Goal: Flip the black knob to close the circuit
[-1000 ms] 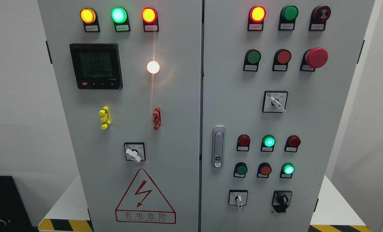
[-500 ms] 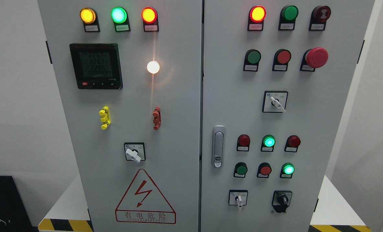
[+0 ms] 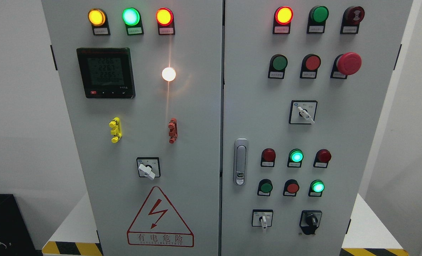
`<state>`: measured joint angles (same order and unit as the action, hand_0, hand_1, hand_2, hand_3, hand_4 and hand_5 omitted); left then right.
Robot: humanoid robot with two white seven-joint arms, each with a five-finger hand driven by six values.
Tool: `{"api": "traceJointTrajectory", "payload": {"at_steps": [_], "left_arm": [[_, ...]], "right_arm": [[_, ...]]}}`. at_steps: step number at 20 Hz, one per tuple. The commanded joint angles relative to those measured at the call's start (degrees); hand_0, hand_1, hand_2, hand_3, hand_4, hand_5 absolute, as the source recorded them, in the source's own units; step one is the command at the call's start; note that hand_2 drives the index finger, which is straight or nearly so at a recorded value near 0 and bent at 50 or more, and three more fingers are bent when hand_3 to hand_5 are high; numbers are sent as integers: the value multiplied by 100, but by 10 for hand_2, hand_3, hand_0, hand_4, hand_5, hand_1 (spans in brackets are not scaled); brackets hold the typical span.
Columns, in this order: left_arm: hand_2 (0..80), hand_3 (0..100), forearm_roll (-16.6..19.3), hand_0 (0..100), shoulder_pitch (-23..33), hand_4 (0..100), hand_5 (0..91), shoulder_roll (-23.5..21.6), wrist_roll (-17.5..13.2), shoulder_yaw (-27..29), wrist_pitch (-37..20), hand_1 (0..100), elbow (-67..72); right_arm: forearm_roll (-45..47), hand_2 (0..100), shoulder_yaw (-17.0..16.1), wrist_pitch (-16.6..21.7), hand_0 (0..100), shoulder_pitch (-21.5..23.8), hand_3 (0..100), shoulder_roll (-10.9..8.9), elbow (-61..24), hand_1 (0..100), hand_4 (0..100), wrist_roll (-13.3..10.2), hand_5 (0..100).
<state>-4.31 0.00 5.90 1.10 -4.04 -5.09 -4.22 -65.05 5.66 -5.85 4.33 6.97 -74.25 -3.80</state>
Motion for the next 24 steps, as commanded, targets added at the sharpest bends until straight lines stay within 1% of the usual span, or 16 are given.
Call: {"api": "traceJointTrajectory", "payload": {"at_steps": [1, 4, 7, 12, 14, 17, 22, 24], "left_arm": [[0, 0, 0, 120, 35, 0, 0, -1, 4, 0, -1, 556, 0], [0, 0, 0, 120, 35, 0, 0, -1, 4, 0, -1, 556, 0], [0, 0, 0, 120, 35, 0, 0, -1, 4, 0, -1, 556, 0], [0, 0, 0, 120, 35, 0, 0, 7, 4, 0, -1, 556, 0], [0, 0, 0, 120, 35, 0, 0, -1, 4, 0, -1, 556, 0], [0, 0, 0, 120, 35, 0, 0, 8, 4, 0, -1, 556, 0], [0, 0, 0, 120, 35, 0, 0, -1, 4, 0, -1, 556, 0], [0, 0, 0, 120, 35, 0, 0, -1, 4, 0, -1, 556, 0]], "right_arm": [[-166, 911, -91, -74, 0, -29, 1000, 15, -1003, 20, 915, 90, 964], [-350, 911, -258, -127, 0, -126, 1000, 15, -1170, 20, 916, 117, 964], [-368, 914, -373, -224, 0, -178, 1000, 15, -1407, 23, 919, 274, 965], [-509, 915, -557, -250, 0, -293, 1000, 15, -1681, 26, 922, 406, 966], [-518, 916, -602, -329, 0, -398, 1000, 15, -1698, 26, 923, 450, 966], [-561, 916, -610, -443, 0, -573, 1000, 32, -1742, 28, 924, 459, 966], [-667, 918, -812, -601, 0, -846, 1000, 32, -1733, 34, 928, 459, 967], [-676, 919, -856, -646, 0, -882, 1000, 32, -1733, 38, 930, 459, 968]]}}
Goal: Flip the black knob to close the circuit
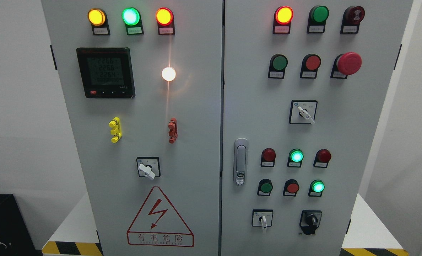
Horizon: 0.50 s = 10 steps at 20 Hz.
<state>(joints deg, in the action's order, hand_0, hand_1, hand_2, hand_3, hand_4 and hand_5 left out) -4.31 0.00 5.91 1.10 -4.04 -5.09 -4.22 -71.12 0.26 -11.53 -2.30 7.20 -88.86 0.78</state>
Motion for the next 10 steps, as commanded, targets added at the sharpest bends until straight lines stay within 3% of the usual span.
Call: {"api": "traceJointTrajectory", "payload": {"at_steps": [1, 10], "left_arm": [[0, 0, 0, 120, 35, 0, 0, -2, 4, 0, 0, 556, 0], [0, 0, 0, 120, 35, 0, 0, -2, 4, 0, 0, 556, 0]], "right_arm": [[-69, 919, -350, -77, 0, -218, 1000, 1, -280, 39, 930, 1, 968], [-77, 920, -579, -121, 0, -508, 1000, 10, -263, 52, 937, 9, 971]]}}
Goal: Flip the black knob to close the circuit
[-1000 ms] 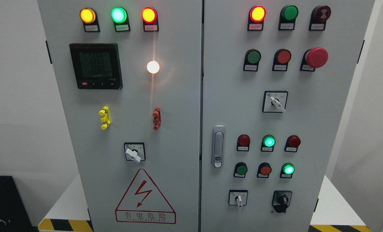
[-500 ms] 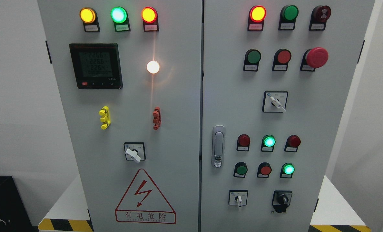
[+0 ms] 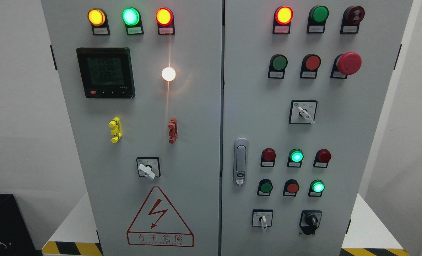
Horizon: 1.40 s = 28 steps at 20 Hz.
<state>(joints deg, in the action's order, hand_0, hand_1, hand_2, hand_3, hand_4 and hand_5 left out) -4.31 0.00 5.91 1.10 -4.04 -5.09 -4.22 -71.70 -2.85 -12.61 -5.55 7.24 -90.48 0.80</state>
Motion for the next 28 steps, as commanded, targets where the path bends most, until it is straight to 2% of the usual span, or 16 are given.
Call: {"api": "traceJointTrajectory", "payload": {"at_steps": [1, 5, 25, 28], "left_arm": [[0, 0, 0, 120, 35, 0, 0, 7, 4, 0, 0, 556, 0], [0, 0, 0, 120, 35, 0, 0, -2, 4, 0, 0, 556, 0], [0, 0, 0, 120, 35, 0, 0, -2, 4, 0, 0, 556, 0], [0, 0, 0, 120, 35, 0, 0, -2, 4, 0, 0, 556, 0]], "right_arm": [[-29, 923, -286, -31, 0, -218, 1000, 14, -102, 53, 938, 69, 971], [-64, 921, -295, -119, 0, -253, 1000, 23, -119, 56, 939, 157, 973], [-73, 923, -374, -137, 0, -543, 1000, 32, -313, 69, 941, 175, 974], [-73, 921, -383, -163, 0, -604, 1000, 23, -313, 72, 941, 272, 974]]}}
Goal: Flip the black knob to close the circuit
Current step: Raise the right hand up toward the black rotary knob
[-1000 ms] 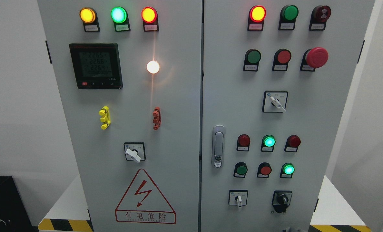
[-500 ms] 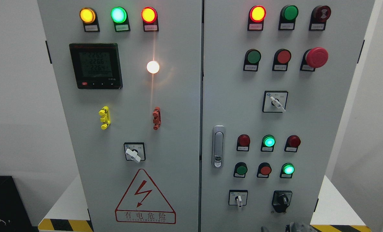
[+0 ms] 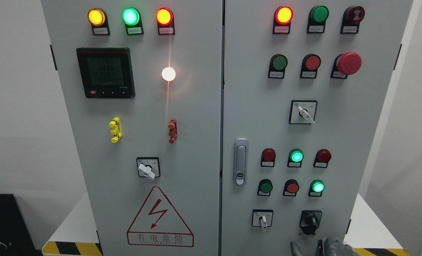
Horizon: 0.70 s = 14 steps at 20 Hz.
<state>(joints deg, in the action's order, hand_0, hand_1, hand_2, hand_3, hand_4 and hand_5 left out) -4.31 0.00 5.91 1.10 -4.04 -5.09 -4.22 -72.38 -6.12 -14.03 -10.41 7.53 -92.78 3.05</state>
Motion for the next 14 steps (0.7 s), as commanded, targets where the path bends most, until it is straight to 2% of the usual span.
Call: {"api": "traceJointTrajectory", "payload": {"at_steps": [1, 14], "left_arm": [[0, 0, 0, 120, 35, 0, 0, -2, 4, 0, 0, 556, 0], [0, 0, 0, 120, 35, 0, 0, -2, 4, 0, 0, 556, 0]], "right_arm": [[-4, 922, -91, -21, 0, -154, 1000, -6, -73, 73, 941, 55, 975], [-21, 918, -205, -21, 0, -322, 1000, -33, -82, 79, 939, 73, 976]]}}
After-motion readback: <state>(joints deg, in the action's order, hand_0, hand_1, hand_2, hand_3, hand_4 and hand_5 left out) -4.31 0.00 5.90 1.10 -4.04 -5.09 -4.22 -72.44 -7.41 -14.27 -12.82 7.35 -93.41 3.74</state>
